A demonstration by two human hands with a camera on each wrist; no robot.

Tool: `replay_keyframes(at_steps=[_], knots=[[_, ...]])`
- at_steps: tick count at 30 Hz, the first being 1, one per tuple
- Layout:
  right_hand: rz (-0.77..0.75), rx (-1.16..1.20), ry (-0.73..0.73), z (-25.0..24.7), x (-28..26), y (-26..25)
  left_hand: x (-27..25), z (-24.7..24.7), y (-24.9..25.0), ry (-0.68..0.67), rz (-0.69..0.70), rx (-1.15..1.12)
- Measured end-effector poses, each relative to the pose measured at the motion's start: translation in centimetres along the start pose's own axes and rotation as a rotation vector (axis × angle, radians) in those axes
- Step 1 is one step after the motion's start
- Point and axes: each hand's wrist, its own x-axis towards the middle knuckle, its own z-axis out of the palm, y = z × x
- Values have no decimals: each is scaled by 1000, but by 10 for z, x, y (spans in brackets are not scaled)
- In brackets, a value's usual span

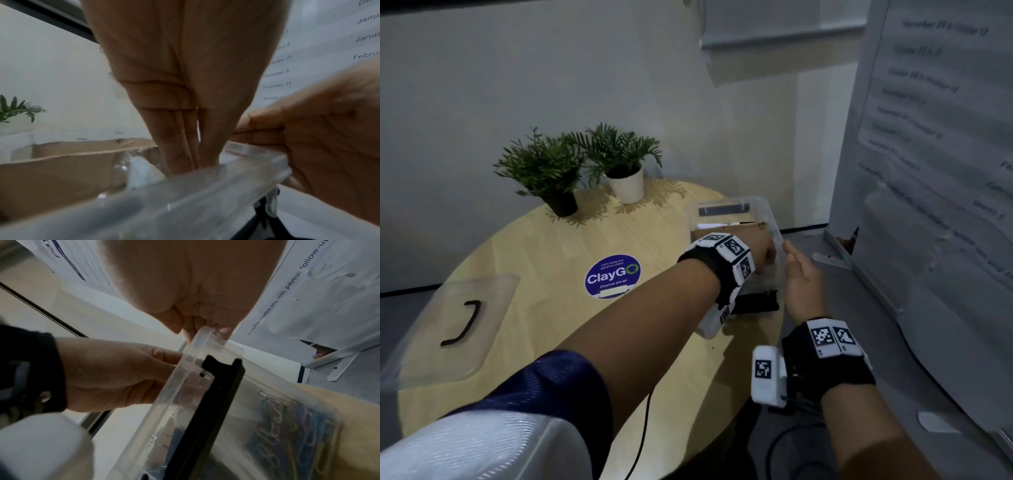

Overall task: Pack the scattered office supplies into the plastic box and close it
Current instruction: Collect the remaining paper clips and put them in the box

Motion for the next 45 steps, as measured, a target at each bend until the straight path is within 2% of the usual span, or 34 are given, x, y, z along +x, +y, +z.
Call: replay_keyframes(at_steps=[4,6,8,11,13,15,17,19,21,25,27,29,31,34,36,38,41,45], knots=[[-52,-117,55,6,-9,-11,-47,-15,-16,185,-14,-177],[-179,-179,96,18,-22,-22,-83,-7,-45,306,-15,-288],[-312,-201,73,36,-41,-32,-122,15,-83,325,-99,-400],[-487,-228,-52,80,-75,-39,-175,64,-140,216,-307,-357],[-516,-294,-206,116,-89,-32,-201,99,-167,42,-447,-268],[-378,-467,-406,152,-88,-15,-217,131,-182,-109,-529,-232],[-172,-695,-573,181,-82,2,-225,156,-188,-137,-569,-257],[-95,-822,-622,203,-81,11,-231,174,-189,-101,-573,-356],[-80,-859,-663,221,-86,15,-236,184,-190,-51,-578,-512],[-158,-1022,-814,237,-109,18,-236,185,-205,30,-518,-619],[-218,-978,-848,228,-117,18,-234,185,-209,64,-459,-611],[-256,-885,-818,216,-119,17,-233,183,-211,108,-424,-543],[-264,-945,-713,208,-118,15,-230,179,-213,126,-417,-410],[-133,-1115,-664,215,-114,14,-223,174,-219,19,-344,-259],[-71,-1032,-670,226,-110,14,-220,169,-219,-43,-288,-220],[-62,-920,-681,232,-110,15,-221,168,-219,-38,-254,-231],[-90,-842,-712,235,-115,18,-228,172,-217,59,-238,-375],[-205,-885,-687,235,-121,19,-227,177,-206,100,-300,-411]])
